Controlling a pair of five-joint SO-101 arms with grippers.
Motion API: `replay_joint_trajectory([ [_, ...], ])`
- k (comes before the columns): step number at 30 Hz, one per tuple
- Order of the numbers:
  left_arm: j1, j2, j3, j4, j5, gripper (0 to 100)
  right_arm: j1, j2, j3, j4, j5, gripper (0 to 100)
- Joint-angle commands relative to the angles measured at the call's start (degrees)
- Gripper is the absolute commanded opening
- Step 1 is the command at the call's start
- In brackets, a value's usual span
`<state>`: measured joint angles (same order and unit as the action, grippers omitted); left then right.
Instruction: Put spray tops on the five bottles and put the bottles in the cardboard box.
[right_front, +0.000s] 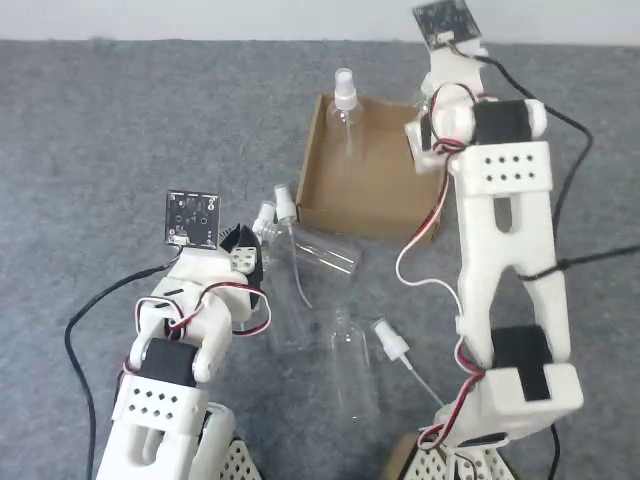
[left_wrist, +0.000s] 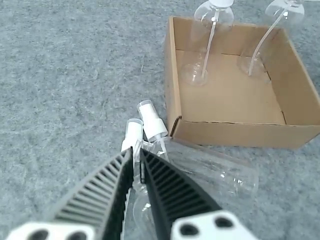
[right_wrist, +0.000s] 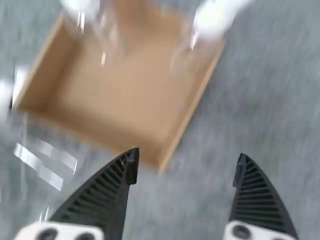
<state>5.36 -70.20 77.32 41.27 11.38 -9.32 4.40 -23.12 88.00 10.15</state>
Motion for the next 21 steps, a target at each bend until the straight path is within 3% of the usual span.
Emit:
replay_joint_trajectory([
  [1,-0.2,-0.5,-0.6,-1.7,0.2,1,-0.1,-6.5,-3.2,14.9,1.1,24.9],
  [6,-0.2,-0.5,-0.6,-1.7,0.2,1,1.3,-10.9,8.9,14.4,8.2,24.8],
  [11,-0.2,-0.5,-0.6,-1.8,0.2,1,1.6,-18.6,23.6,13.9,8.8,24.8],
  [15,-0.2,-0.5,-0.7,-1.8,0.2,1,1.1,-28.2,39.1,6.9,8.8,24.1],
  [21,-0.2,-0.5,-0.7,-1.7,0.2,1,0.4,-44.0,60.2,-5.8,9.0,6.9],
])
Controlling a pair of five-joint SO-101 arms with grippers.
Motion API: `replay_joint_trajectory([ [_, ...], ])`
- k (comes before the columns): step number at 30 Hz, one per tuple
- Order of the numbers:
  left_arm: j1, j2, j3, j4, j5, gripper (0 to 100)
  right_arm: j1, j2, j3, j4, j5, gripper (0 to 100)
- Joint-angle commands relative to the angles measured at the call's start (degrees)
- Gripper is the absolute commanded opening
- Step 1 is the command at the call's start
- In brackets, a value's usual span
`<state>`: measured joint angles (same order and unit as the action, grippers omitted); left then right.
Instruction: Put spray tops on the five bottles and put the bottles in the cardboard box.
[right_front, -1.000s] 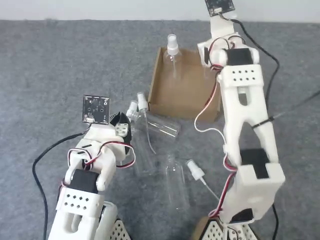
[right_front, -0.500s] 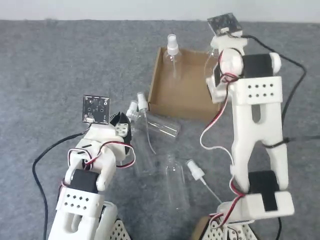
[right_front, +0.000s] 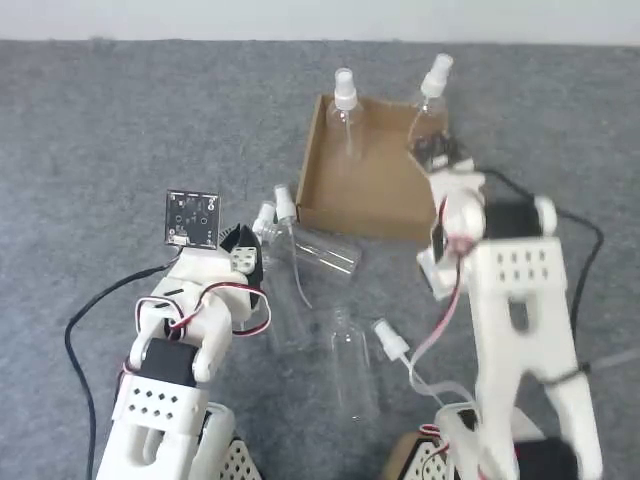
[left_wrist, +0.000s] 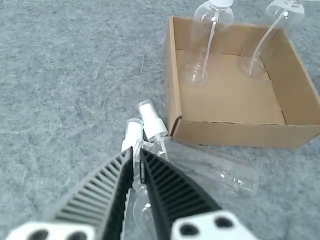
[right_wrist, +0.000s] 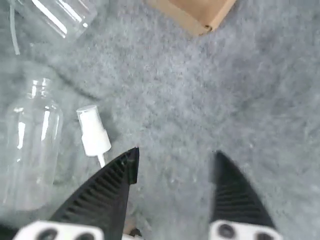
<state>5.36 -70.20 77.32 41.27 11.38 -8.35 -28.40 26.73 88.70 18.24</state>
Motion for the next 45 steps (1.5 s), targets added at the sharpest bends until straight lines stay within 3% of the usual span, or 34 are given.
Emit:
replay_joint_trajectory([
  [1,-0.2,-0.5,-0.8,-1.6,0.2,1,-1.1,-13.4,13.0,-7.5,0.9,5.8],
  [7,-2.0,-0.2,-3.0,-0.4,-2.2,1,-4.1,-23.3,26.3,-12.6,0.4,12.1],
  [15,-12.5,-0.4,-8.1,15.7,-13.3,1,-4.6,-28.5,31.6,-15.1,0.3,13.8],
  [23,-15.2,-0.5,2.5,6.3,-11.7,1,-4.4,-28.8,33.5,-15.5,0.4,13.8],
  [31,-15.7,-0.5,4.3,4.1,-11.6,1,-5.1,-29.1,35.9,-18.4,0.4,13.8],
  [37,-17.1,-0.5,4.3,4.3,-11.6,1,-17.2,-28.4,36.1,-19.6,-1.1,13.9],
  [42,-19.9,-0.5,4.1,4.2,-11.5,1,-21.1,-27.6,36.8,-22.6,-3.6,14.1],
  [45,-19.9,-0.5,4.1,4.2,-11.5,1,-22.1,-23.6,38.0,-25.3,-3.7,20.2],
])
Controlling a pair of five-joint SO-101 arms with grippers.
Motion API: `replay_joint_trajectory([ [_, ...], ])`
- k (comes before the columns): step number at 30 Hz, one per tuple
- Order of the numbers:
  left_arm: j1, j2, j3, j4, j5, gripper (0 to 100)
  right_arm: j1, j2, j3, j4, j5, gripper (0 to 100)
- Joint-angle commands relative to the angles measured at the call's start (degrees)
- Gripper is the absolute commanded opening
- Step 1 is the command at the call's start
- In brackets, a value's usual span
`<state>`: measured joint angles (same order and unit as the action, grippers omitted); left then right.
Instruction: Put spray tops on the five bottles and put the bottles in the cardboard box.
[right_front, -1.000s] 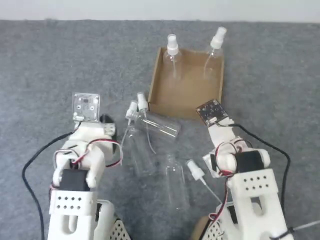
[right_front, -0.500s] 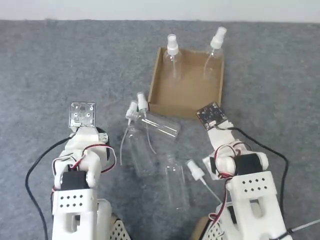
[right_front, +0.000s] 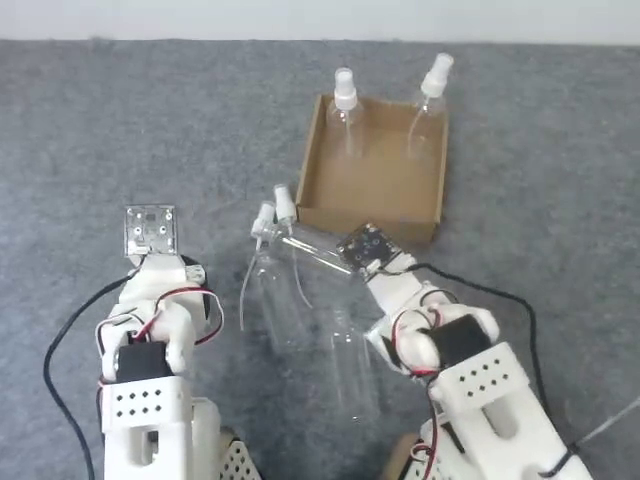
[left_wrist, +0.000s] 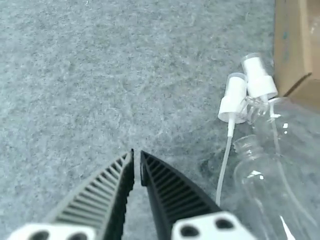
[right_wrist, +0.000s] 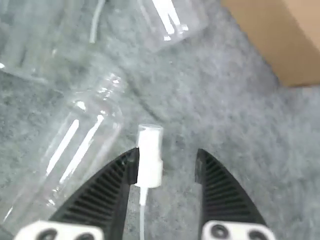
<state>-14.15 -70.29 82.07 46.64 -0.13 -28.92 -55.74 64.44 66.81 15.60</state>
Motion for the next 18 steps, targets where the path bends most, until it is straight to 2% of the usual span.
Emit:
replay_joint_trajectory([
  [1,-0.3,-0.4,-0.6,-1.1,0.0,1,-1.5,5.1,0.2,-4.0,-1.1,22.8],
  [4,-0.4,-0.4,-0.6,-1.1,0.0,1,-1.8,8.3,0.1,-4.6,-1.1,27.7],
  [6,-0.4,-0.4,-0.6,-1.2,0.0,1,-1.8,9.6,0.4,-5.1,-1.1,27.4],
  [14,-0.5,-0.4,-0.6,-1.2,0.0,1,-1.7,11.6,5.8,-10.4,-1.1,22.6],
  [18,-0.5,-0.4,-0.6,-1.2,0.0,1,-1.5,11.6,7.0,-11.6,-1.1,15.8],
])
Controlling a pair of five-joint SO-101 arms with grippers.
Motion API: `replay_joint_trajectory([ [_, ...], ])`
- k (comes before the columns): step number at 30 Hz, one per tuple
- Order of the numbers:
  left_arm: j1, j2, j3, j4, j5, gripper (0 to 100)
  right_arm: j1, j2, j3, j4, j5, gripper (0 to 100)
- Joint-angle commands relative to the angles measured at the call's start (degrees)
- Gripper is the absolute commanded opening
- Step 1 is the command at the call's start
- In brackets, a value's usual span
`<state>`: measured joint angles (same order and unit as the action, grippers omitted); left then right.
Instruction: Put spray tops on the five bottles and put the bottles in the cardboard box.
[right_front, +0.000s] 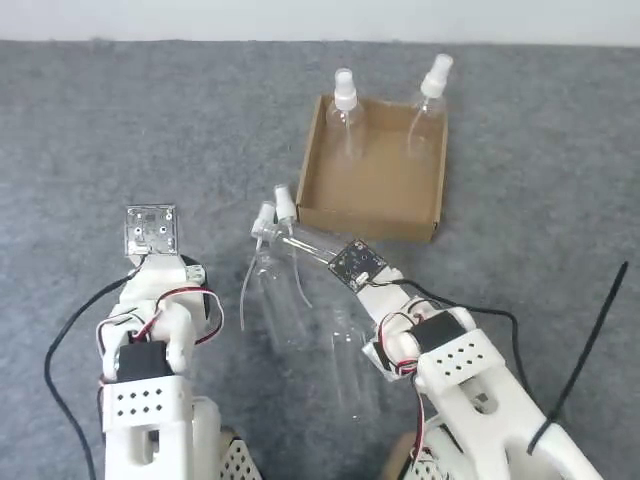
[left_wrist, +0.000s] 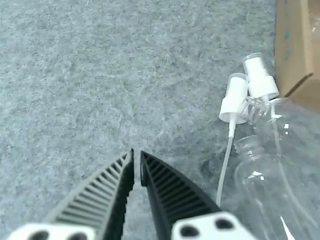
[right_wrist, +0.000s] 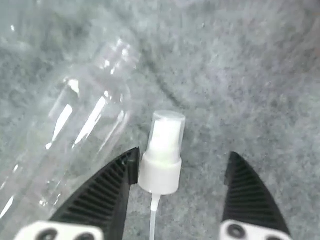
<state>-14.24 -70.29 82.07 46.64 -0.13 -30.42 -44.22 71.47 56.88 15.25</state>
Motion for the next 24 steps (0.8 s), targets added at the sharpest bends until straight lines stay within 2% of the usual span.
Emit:
replay_joint_trajectory([
  [1,-0.4,-0.4,-0.6,-1.2,0.0,1,0.0,-0.2,0.0,-1.6,-0.7,13.5],
  [5,-0.4,-0.4,-0.5,-1.2,0.0,1,0.0,0.0,0.0,-1.6,-0.3,6.0],
  [9,-0.2,-0.4,-0.5,-1.2,0.0,1,0.2,-0.1,0.0,-1.6,-0.3,4.8],
  [17,-0.2,-0.4,-0.5,-1.2,0.0,1,0.0,0.1,0.6,-1.6,-0.6,22.3],
  [24,-0.3,-0.4,-0.5,-1.3,0.0,1,0.1,-0.4,2.8,-5.0,-0.3,10.4],
])
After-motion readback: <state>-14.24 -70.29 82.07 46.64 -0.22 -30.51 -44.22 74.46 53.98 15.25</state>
